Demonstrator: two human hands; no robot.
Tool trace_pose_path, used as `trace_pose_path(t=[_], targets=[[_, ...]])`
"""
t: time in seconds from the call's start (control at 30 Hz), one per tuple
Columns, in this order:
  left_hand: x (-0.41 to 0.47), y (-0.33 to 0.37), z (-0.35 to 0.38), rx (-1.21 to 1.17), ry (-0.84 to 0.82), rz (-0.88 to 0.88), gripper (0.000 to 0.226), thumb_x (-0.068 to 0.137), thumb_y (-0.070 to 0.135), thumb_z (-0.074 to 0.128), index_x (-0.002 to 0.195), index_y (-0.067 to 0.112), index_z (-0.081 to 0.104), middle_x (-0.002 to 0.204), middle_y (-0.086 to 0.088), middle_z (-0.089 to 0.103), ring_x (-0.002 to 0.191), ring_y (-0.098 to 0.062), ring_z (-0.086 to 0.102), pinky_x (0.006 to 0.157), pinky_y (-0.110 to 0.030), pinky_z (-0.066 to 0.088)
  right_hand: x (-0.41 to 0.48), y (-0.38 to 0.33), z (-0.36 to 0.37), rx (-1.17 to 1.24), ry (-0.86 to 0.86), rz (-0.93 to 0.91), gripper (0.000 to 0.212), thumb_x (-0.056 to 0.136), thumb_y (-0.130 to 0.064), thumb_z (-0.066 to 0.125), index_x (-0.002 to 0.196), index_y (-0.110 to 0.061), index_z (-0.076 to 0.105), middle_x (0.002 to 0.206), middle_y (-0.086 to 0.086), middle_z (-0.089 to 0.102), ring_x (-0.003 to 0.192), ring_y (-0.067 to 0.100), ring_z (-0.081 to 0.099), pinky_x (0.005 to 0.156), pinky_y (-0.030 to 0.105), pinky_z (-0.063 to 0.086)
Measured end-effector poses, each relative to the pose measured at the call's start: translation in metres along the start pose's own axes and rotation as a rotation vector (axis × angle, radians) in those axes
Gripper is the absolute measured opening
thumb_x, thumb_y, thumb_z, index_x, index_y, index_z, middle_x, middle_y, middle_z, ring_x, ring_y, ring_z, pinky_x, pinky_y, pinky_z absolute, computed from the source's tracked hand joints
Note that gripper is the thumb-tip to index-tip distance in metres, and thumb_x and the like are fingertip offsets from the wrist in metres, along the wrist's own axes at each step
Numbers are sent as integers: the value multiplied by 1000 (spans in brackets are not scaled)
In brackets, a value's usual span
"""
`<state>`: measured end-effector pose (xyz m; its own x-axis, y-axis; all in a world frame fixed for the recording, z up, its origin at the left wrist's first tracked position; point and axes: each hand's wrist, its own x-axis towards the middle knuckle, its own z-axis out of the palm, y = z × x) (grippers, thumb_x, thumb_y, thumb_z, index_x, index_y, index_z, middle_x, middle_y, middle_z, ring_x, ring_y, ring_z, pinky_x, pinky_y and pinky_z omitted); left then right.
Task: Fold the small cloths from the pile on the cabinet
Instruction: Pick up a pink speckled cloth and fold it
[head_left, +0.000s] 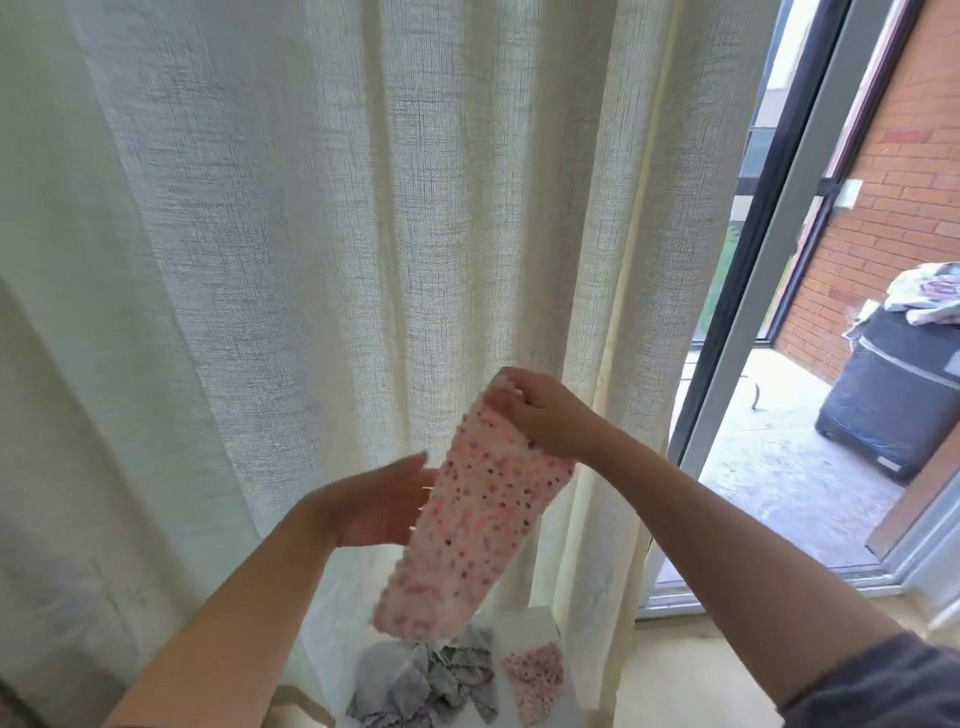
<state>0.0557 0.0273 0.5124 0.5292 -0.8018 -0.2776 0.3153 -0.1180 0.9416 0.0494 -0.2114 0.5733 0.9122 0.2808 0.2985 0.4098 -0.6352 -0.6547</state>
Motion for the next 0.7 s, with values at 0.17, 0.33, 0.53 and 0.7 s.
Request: trace_pose_path(t=[0.17, 0.33, 0.53, 0.7], targets=[[18, 16, 31, 189, 157, 78, 34, 80, 23, 70, 108, 4, 65, 96, -3, 73, 89, -17, 70, 74, -28, 55, 9, -17, -5, 67, -156, 116, 22, 100, -37, 51, 90, -21, 63, 94, 0, 66, 88, 23, 67, 77, 35, 56], [16, 11, 34, 98, 257, 78, 39, 86, 24, 71, 116, -1, 64, 114, -17, 70, 108, -33, 67, 92, -42, 55, -1, 14, -5, 719, -253, 631, 50, 97, -52, 50, 112, -6, 64, 105, 17, 67, 93, 27, 70, 81, 35, 60], [15, 3, 31, 26, 436, 99, 33, 92, 28, 61, 114, 4, 68, 111, -15, 71, 104, -30, 68, 96, -45, 52, -58, 57, 47, 1506, -190, 989, 84, 96, -64, 37, 124, 13, 55, 111, 26, 68, 89, 34, 73, 72, 40, 62], [20, -9, 27, -22, 506, 71, 31, 96, 26, 58, 114, 2, 66, 108, -15, 72, 100, -30, 70, 87, -42, 57, -77, 50, 78, 1444, -304, 1014, 86, 96, -67, 28, 121, 11, 58, 105, 22, 70, 93, 32, 71, 81, 40, 59]])
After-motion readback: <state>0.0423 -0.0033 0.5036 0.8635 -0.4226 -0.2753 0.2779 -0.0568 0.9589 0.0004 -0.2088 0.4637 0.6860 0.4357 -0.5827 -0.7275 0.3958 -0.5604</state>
